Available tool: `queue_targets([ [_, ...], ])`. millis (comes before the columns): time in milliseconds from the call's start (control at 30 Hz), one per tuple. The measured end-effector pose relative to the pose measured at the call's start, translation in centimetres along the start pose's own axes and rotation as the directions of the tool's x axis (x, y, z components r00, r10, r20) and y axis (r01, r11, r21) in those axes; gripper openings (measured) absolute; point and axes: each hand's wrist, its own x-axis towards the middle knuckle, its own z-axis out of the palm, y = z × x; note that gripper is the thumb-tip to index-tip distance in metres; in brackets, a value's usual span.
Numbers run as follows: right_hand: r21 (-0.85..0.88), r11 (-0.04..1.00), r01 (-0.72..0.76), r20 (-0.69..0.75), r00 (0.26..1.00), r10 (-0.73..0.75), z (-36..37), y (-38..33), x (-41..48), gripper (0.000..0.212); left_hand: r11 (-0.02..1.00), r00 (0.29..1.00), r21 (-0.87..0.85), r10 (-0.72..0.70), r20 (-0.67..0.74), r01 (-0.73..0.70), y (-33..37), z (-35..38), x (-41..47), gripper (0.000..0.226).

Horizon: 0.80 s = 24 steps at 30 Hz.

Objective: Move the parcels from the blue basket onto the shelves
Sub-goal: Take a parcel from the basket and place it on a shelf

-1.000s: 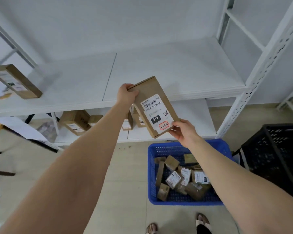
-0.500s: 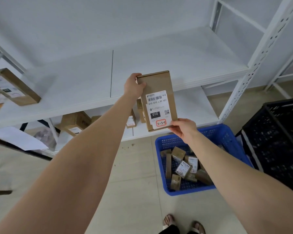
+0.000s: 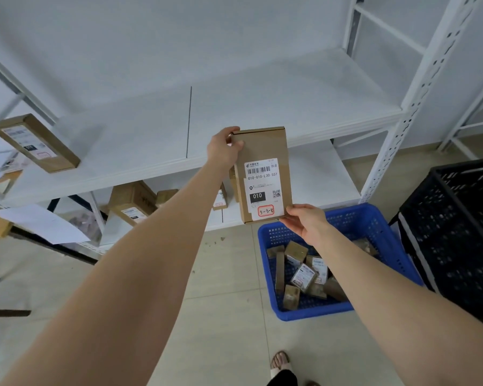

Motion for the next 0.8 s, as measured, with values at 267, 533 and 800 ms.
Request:
queue_targets([
  [267,-0.203,0.973,0.107,0.175,0.982,-0.072,2.9,0.3,-2.6,0.046,0.998,0.999,-0.057,0.015,-0.048,-0.018,0.6,-4.2,-2.4,0.034],
  [533,-0.23,0.958,0.171,0.278,0.955,-0.103,10.9,0.5,-3.9,0.037,0.997,0.992,-0.062,0.038,-0.116,-0.045,0.7,-12.3,-1.7,0.036],
  [800,-0.258,0.946,0.197,0.268,0.955,-0.126,23.1,2.1,-1.7,0.033,0.995,0.991,-0.065,0.062,-0.118,-0.07,-2.4,-22.1,4.2,0.035],
])
